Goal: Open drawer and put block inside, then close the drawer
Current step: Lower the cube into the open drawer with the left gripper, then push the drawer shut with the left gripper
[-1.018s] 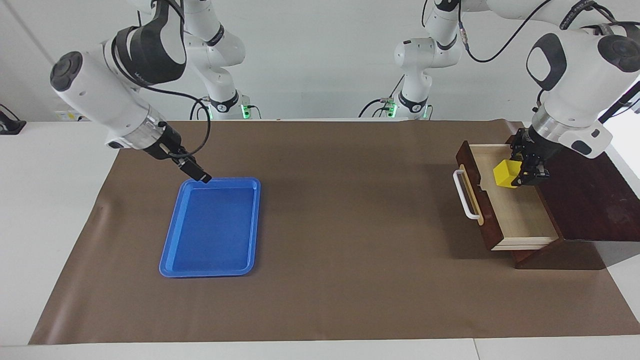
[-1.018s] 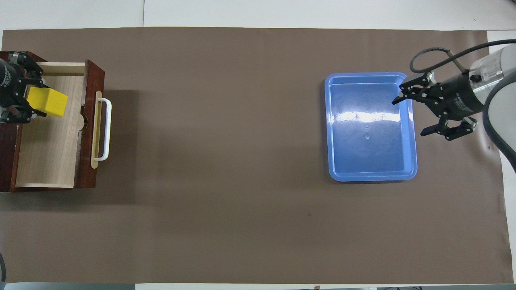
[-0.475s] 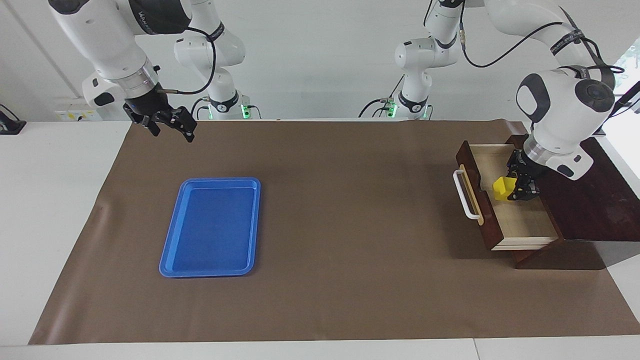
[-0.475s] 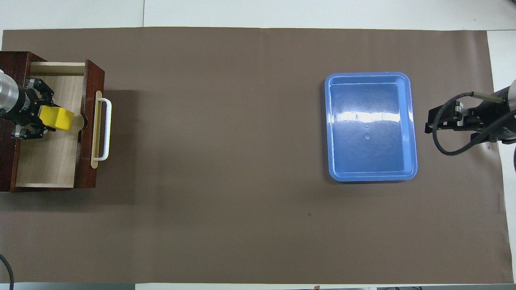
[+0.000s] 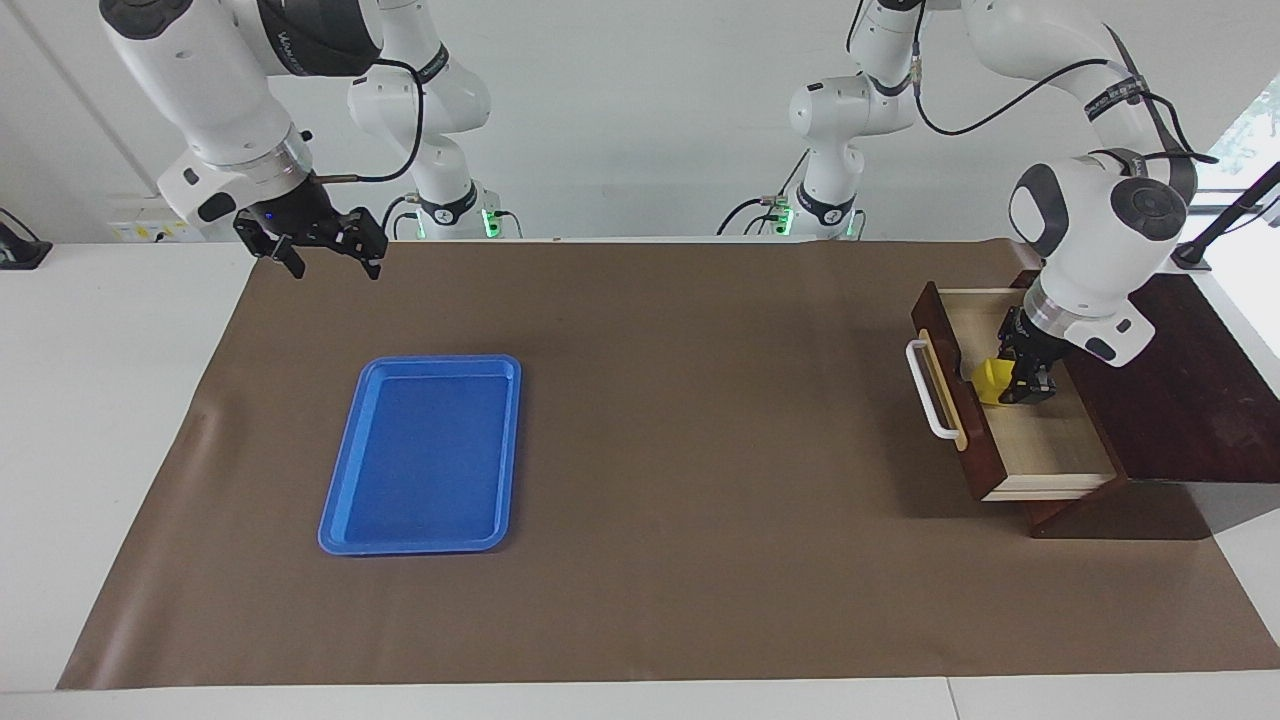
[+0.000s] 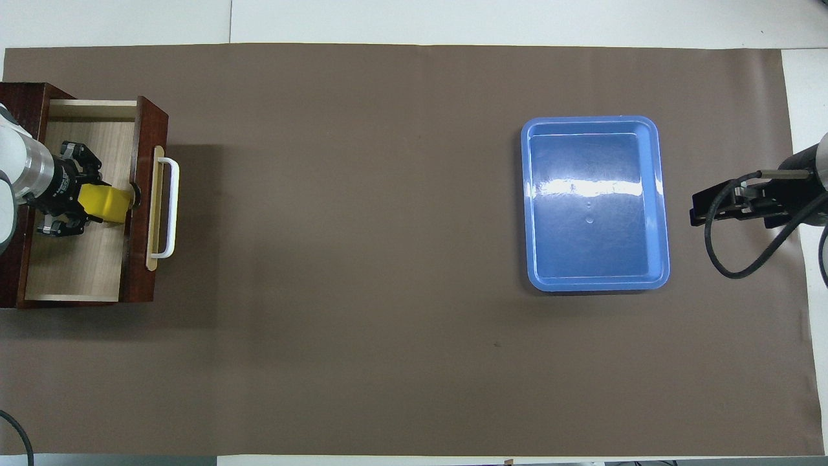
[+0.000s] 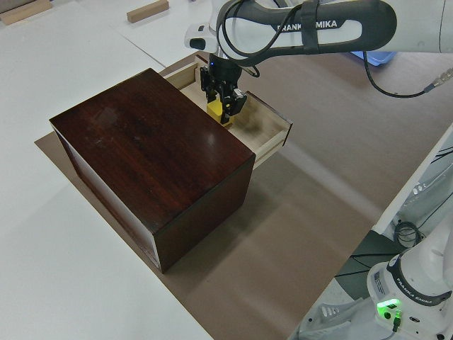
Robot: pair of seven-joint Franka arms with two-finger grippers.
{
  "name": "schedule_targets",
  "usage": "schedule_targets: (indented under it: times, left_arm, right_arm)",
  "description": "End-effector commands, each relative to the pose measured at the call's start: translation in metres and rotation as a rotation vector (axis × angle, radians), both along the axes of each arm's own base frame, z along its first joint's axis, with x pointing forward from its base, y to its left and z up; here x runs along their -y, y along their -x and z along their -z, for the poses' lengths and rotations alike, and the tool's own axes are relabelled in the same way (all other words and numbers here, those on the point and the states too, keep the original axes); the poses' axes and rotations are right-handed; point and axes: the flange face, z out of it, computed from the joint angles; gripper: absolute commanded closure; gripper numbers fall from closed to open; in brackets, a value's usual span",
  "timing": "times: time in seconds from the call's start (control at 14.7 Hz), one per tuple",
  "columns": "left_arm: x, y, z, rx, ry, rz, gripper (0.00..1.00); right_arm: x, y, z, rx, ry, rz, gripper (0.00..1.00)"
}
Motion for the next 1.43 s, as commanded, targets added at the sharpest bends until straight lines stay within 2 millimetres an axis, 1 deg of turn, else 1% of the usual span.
schedule_targets:
  times: [0.0, 0.14, 0.27, 0.34, 0.41, 0.48, 0.54, 0.61, 0.68, 0.75, 0.88, 1.02, 1.15, 1.22, 1.36]
  left_arm:
    - [0.000, 0.007, 0.004, 0.005, -0.029, 0.002, 0.00]
    - [0.003, 0.000, -0.014, 0.005, -0.042, 0.007, 0.00]
    - [0.007, -0.008, -0.052, 0.013, -0.039, 0.004, 0.00]
    - [0.011, -0.010, -0.067, 0.020, -0.031, 0.000, 0.00]
    - [0.032, -0.008, -0.072, 0.015, -0.006, 0.015, 0.00]
    - [0.053, -0.005, -0.070, 0.013, 0.000, 0.024, 0.00]
    - [0.068, -0.003, -0.066, 0.020, 0.000, -0.018, 0.00]
    - [0.076, -0.003, -0.066, 0.030, 0.001, -0.065, 0.00]
    - [0.091, 0.000, -0.061, 0.032, 0.001, -0.073, 0.00]
    - [0.104, 0.008, -0.057, 0.029, 0.001, -0.066, 0.00]
    - [0.113, 0.020, -0.040, 0.021, 0.000, -0.046, 0.00]
    - [0.114, 0.027, -0.024, 0.028, 0.001, -0.060, 0.00]
    - [0.110, 0.029, -0.018, 0.024, 0.001, -0.061, 0.00]
    - [0.106, 0.029, -0.016, 0.024, -0.001, -0.061, 0.00]
    - [0.090, 0.026, -0.015, 0.033, -0.001, -0.060, 0.00]
  right_arm:
    - [0.006, 0.000, -0.001, 0.027, 0.007, -0.082, 0.00]
    - [0.006, 0.001, -0.001, 0.024, 0.009, -0.095, 0.00]
    - [0.006, 0.003, 0.000, 0.012, 0.008, -0.095, 0.00]
    - [0.005, 0.003, 0.001, 0.007, 0.008, -0.097, 0.00]
    - [0.005, 0.003, 0.001, 0.004, 0.008, -0.097, 0.00]
    - [0.005, 0.004, 0.002, 0.001, 0.015, -0.102, 0.00]
    - [0.005, 0.004, 0.001, -0.001, 0.027, -0.107, 0.00]
    - [0.004, 0.004, 0.001, -0.002, 0.037, -0.115, 0.00]
    - [0.005, 0.004, 0.001, -0.002, 0.039, -0.130, 0.00]
    - [0.005, 0.004, 0.001, -0.002, 0.038, -0.138, 0.00]
    - [0.005, 0.004, 0.001, -0.004, 0.038, -0.138, 0.00]
    - [0.005, 0.004, 0.002, -0.005, 0.038, -0.130, 0.00]
    - [0.005, 0.004, 0.002, -0.005, 0.038, -0.130, 0.00]
    - [0.005, 0.005, 0.002, -0.007, 0.036, -0.130, 0.00]
    - [0.005, 0.005, 0.001, -0.010, 0.036, -0.129, 0.00]
